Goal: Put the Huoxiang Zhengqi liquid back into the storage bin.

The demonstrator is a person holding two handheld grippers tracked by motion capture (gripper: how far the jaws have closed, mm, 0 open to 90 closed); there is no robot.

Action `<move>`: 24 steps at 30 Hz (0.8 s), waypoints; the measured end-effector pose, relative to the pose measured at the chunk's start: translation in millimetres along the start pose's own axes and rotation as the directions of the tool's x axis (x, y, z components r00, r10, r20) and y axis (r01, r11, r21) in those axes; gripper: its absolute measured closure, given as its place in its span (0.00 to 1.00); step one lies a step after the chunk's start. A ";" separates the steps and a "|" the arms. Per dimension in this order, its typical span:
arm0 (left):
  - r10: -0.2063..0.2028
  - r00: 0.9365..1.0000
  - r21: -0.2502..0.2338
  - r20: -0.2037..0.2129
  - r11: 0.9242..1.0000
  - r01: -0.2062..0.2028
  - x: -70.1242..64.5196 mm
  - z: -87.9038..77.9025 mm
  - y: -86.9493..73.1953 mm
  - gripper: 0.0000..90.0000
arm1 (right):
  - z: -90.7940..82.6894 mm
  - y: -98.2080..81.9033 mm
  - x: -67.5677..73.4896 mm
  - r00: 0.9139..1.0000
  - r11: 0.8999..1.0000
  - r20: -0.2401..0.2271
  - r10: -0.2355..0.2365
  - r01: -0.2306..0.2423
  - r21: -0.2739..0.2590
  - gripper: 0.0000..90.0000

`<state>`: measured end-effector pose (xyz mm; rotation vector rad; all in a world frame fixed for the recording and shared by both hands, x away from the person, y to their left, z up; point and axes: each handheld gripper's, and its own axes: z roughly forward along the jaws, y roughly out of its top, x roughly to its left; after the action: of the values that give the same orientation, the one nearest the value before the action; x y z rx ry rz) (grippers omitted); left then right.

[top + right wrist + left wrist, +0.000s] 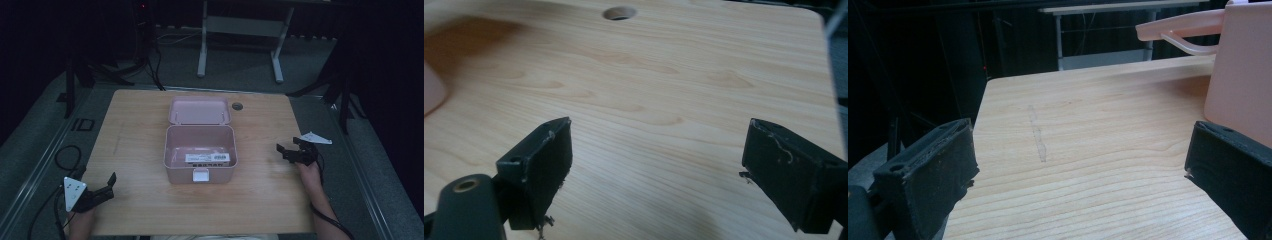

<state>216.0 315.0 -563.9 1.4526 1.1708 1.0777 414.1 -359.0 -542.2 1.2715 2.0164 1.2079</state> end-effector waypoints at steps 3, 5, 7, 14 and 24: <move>0.000 1.000 0.000 0.000 1.000 0.000 0.1 -0.1 0.0 0.00 | -3.4 -1.8 -4.5 1.000 1.000 0.006 0.025 -0.025 -0.013 0.14; 0.000 1.000 0.000 -0.001 1.000 0.000 0.1 -0.1 0.0 0.00 | -5.7 -2.4 -7.7 0.999 0.999 0.015 0.033 -0.033 -0.022 0.14; 0.000 1.000 0.001 -0.001 1.000 0.000 0.1 0.1 0.0 0.00 | -6.5 -4.1 -11.4 0.998 0.998 0.007 0.058 -0.058 -0.030 0.14; -0.001 1.000 0.000 -0.001 1.000 0.001 0.2 -0.1 0.0 0.00 | -6.9 -5.9 -20.9 0.991 0.990 -0.009 0.132 -0.132 -0.042 0.14; -0.002 1.000 0.000 0.000 1.000 0.002 0.5 -0.1 -0.1 0.00 | -6.5 -10.6 -30.0 0.978 0.977 -0.042 0.205 -0.207 -0.049 0.15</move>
<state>216.0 315.5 -563.9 1.4511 1.1722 1.0760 418.1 -390.2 -550.0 1.4716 1.9001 1.3787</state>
